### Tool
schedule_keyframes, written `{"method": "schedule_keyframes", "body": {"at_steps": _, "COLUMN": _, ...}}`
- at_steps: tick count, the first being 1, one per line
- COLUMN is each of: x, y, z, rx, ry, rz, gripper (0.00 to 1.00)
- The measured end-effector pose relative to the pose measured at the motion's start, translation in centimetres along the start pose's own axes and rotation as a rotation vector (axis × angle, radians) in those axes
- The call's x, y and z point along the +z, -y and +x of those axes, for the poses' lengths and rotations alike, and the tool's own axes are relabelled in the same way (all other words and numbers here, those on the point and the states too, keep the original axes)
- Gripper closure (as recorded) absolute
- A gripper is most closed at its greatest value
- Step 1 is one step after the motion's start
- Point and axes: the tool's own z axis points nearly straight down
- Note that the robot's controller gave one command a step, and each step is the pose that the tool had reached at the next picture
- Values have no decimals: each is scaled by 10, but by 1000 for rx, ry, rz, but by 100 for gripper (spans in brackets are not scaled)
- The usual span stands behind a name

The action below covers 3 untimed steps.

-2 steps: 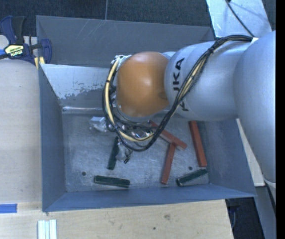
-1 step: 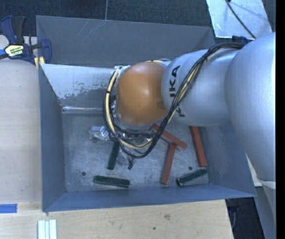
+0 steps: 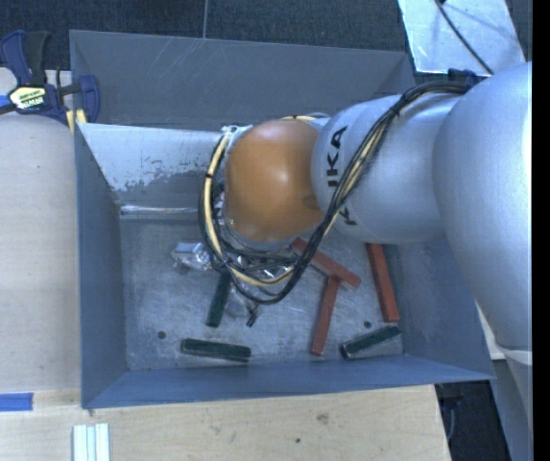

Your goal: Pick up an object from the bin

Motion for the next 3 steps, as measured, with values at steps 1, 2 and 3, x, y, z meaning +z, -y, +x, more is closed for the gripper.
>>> {"method": "schedule_keyframes", "body": {"at_steps": 1, "x": 0, "y": 0, "z": 0, "rx": 1, "ry": 1, "rz": 0, "gripper": 100}}
{"method": "schedule_keyframes", "body": {"at_steps": 2, "x": -64, "y": 1, "z": -2, "rx": 4, "ry": 9, "rz": 5, "gripper": 100}}
{"method": "schedule_keyframes", "body": {"at_steps": 3, "x": -116, "y": 2, "z": -4, "rx": 8, "ry": 9, "rz": 5, "gripper": 100}}
